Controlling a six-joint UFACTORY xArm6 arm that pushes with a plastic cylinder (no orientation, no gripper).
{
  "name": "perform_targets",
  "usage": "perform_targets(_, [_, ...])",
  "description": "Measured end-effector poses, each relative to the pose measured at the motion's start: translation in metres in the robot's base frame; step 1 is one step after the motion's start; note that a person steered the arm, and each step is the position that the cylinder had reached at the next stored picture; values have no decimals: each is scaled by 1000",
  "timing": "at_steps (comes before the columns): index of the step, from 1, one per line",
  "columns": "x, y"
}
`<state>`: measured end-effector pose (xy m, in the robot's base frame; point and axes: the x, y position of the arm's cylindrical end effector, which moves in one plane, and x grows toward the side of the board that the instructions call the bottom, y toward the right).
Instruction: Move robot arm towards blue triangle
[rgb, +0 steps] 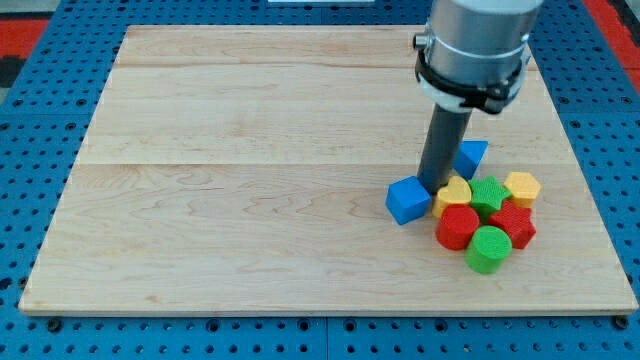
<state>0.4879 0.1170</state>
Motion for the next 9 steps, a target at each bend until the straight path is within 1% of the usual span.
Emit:
perform_targets(1, [4, -4])
perform_targets(2, [-18, -22])
perform_targets(3, [-51, 4])
perform_targets(4, [-79, -12])
perform_targets(5, [-91, 28])
perform_targets(6, [-89, 116])
perform_targets(7, [-51, 121])
perform_targets(8, [-39, 90])
perform_targets(9, [-56, 81])
